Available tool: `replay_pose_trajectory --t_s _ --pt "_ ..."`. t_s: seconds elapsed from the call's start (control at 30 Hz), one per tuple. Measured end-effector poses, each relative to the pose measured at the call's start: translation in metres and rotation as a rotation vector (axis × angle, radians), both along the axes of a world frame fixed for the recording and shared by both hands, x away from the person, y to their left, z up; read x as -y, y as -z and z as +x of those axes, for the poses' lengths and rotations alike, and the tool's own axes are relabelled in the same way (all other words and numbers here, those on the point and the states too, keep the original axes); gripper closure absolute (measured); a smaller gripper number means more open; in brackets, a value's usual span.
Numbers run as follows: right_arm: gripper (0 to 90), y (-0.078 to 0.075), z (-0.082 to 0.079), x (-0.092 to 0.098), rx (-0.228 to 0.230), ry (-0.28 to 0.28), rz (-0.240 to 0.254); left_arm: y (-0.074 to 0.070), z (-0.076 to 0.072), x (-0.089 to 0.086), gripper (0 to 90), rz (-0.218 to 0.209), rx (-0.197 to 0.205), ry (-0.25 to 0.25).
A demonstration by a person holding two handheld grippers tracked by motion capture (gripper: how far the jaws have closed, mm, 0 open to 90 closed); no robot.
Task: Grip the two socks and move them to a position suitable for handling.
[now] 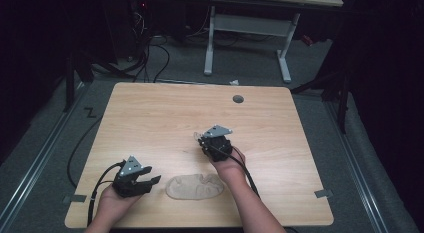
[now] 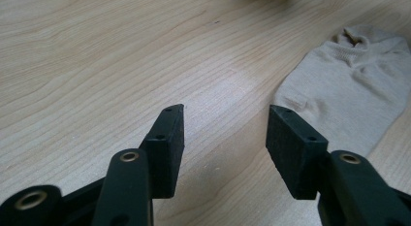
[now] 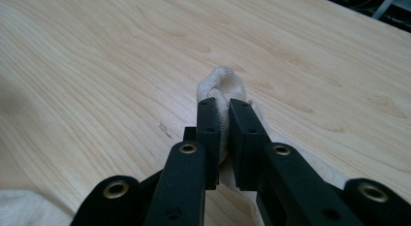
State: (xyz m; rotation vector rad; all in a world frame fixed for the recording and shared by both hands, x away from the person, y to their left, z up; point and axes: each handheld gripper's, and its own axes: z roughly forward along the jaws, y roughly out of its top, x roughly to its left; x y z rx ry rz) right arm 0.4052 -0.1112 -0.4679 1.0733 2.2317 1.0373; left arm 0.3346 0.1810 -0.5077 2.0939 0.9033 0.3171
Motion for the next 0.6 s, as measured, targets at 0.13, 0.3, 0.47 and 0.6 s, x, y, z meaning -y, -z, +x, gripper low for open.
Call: replay_pose_trajectory --t_s 0.13,0.3,0.47,0.6 --pt "83.7 -0.010 -0.008 0.002 0.030 -0.003 0.018 0.001 0.000 0.001 48.8 -0.003 0.003 -0.001" --pt "83.7 -0.022 -0.016 0.003 0.062 -0.008 0.038 0.001 0.000 0.002 48.8 0.006 0.001 0.004" --pt "83.7 -0.031 -0.022 0.001 0.083 -0.022 0.057 0.002 -0.001 0.003 48.8 0.006 0.002 0.004" --pt "83.7 -0.036 -0.025 -0.006 0.096 -0.041 0.066 0.002 -0.001 0.004 48.8 0.007 0.003 0.005"
